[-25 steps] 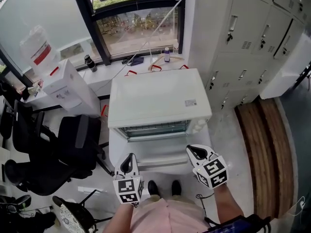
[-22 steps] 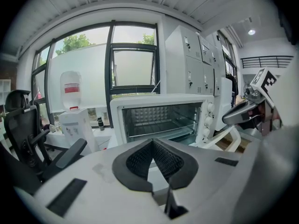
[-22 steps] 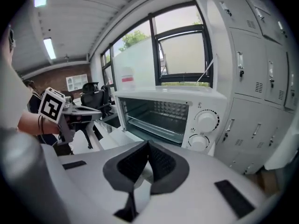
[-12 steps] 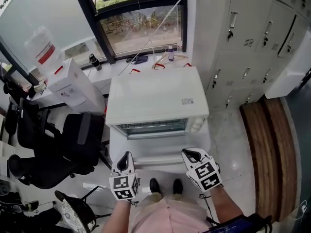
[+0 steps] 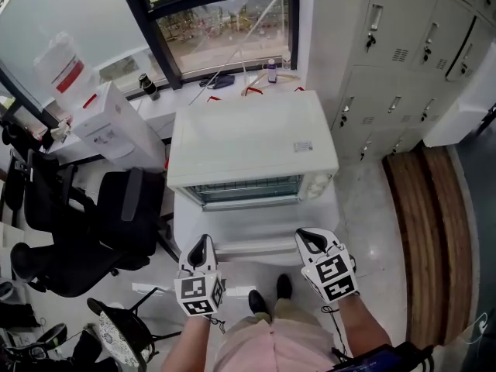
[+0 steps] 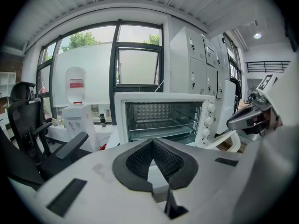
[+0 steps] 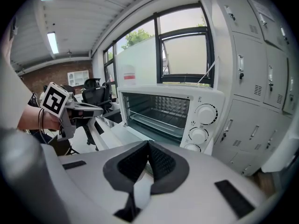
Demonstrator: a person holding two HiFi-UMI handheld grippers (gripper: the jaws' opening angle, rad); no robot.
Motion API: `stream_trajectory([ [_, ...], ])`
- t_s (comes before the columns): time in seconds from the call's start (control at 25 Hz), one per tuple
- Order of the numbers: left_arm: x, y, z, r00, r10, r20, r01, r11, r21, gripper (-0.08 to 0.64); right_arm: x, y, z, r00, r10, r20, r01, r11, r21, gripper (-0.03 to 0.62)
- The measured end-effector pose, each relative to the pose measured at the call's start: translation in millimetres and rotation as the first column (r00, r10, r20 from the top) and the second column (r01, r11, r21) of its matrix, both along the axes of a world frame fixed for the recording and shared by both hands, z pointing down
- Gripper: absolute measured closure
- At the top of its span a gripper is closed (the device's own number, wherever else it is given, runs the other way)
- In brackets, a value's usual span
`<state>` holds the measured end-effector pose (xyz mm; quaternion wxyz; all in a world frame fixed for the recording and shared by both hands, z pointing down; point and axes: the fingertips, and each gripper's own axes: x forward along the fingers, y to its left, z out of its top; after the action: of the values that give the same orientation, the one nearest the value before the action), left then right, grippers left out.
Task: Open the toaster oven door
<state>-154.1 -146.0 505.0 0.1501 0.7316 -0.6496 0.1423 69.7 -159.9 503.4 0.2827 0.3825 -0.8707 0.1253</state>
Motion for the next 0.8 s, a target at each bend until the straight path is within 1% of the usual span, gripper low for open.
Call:
stream_trajectory([
  [0.36, 1, 11, 7, 0.999, 0.042, -0.001, -0.042, 0.999, 0.000, 0.548, -3, 12, 6, 0.998, 0.055, -0.013, -0.055, 0.998, -0.002, 0.592],
  [0.48, 2, 14, 10, 0.999, 0.051, 0.010, -0.051, 0.999, -0.006, 0.548, -2, 15, 9, 0.998, 0.065, -0.006, -0.065, 0.998, -0.003, 0.592],
  [0.8, 5, 24, 23, 0.998, 0.065, 0.007, -0.064, 0.997, -0.032, 0.548, 2, 23, 20, 0.996, 0.090, 0.001, -0.090, 0.996, -0.010, 0.592],
])
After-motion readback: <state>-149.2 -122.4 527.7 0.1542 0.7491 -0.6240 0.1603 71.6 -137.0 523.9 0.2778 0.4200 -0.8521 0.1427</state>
